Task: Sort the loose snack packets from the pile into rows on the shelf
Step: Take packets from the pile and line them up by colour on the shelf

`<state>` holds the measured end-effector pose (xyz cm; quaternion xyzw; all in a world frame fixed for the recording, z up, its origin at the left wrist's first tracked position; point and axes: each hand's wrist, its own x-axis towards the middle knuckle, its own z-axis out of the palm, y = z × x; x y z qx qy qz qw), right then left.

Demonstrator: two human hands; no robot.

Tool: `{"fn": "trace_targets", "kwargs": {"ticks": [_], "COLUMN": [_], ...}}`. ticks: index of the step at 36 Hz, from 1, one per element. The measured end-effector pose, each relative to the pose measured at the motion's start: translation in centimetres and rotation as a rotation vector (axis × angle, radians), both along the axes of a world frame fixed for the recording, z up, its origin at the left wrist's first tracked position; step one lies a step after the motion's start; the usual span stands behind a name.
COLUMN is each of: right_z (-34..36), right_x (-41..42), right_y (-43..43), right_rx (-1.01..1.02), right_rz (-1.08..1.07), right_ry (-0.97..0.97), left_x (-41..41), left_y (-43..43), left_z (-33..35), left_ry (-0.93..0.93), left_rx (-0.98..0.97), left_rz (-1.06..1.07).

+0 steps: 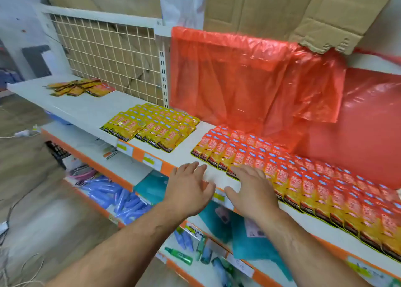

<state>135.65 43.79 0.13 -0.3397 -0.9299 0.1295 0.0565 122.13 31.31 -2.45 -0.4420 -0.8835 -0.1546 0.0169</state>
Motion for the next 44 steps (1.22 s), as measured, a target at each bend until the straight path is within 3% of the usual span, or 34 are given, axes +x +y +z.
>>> {"fn": "trace_targets", "kwargs": {"ticks": [11, 20, 29, 44], "right_z": [0.2, 0.7, -0.5, 1.0], "right_x": [-19.0, -32.1, -45.5, -67.4], "right_y": [-11.9, -17.0, -17.4, -16.5], "right_rx": [0.020, 0.053, 0.068, -0.006], "right_rz": [0.174, 0.336, 0.457, 0.604], "right_ry": [-0.027, -0.060, -0.052, -0.054], "left_x": [-17.3, -28.0, -39.3, -58.0], "left_y": [-14.3, -21.1, -22.4, -21.9], "left_z": [-0.6, -1.4, -2.3, -1.1], "left_ry": [-0.019, 0.012, 0.064, -0.015], "left_rx": [0.021, 0.070, 0.160, 0.064], "left_rz": [0.139, 0.289, 0.374, 0.503]}}
